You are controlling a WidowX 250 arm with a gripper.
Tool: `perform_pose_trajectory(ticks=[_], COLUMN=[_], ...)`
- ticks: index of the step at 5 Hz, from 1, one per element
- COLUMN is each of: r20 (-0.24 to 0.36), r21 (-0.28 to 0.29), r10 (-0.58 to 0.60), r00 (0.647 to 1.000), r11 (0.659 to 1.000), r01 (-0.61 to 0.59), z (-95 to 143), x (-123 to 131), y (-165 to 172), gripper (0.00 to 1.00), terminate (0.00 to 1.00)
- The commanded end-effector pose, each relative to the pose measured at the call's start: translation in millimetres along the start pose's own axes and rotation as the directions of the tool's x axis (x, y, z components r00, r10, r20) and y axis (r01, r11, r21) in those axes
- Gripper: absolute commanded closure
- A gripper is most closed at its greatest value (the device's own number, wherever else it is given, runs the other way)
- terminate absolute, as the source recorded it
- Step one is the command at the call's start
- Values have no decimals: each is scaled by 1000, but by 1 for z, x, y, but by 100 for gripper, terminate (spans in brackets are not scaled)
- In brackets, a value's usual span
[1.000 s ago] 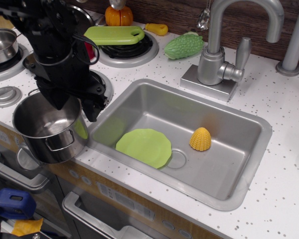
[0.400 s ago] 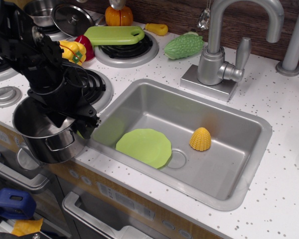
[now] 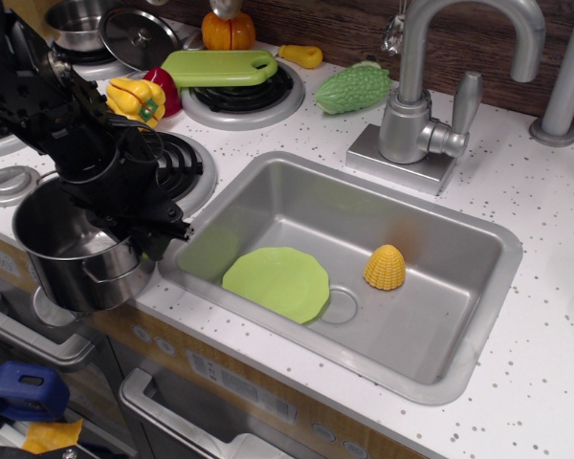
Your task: Put pot in sink
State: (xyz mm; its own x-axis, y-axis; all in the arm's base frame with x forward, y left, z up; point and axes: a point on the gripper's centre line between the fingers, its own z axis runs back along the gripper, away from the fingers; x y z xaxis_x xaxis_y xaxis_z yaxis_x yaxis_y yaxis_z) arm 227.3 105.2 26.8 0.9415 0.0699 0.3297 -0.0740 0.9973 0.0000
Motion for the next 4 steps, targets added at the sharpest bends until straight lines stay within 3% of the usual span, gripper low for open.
perform_pose_trajectory(ticks=[1,2,4], r20=[31,34,139], r21=[30,63,-3], r10=[-79,-123,-187], r00=[996,992,972], r11=[997,991,982], r01=[78,120,190], z=[19,39,31], x=[17,34,72], y=[-8,-31,-78], gripper=[100,100,100], terminate=[0,0,0])
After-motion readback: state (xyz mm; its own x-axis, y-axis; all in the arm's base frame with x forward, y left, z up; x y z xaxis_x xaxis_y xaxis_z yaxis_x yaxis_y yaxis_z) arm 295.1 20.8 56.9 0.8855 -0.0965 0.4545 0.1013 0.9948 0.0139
